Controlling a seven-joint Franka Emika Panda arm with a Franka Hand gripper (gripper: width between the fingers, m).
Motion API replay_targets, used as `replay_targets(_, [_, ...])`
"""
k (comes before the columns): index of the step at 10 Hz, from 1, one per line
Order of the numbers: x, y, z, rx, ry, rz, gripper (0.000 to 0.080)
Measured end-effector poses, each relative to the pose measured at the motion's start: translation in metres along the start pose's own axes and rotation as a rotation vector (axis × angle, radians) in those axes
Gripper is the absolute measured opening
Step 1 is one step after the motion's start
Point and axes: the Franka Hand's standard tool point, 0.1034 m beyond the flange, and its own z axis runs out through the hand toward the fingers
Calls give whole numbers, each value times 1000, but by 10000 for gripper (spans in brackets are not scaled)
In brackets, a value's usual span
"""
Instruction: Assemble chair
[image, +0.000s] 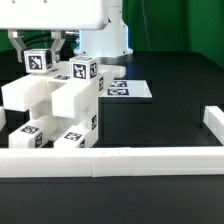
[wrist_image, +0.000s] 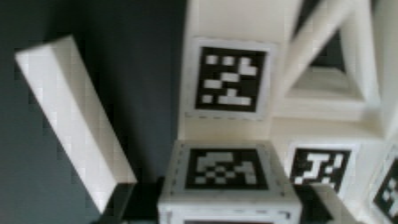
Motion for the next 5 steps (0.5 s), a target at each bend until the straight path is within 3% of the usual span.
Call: replay_targets(5, [0,1,0,17,0,437,284])
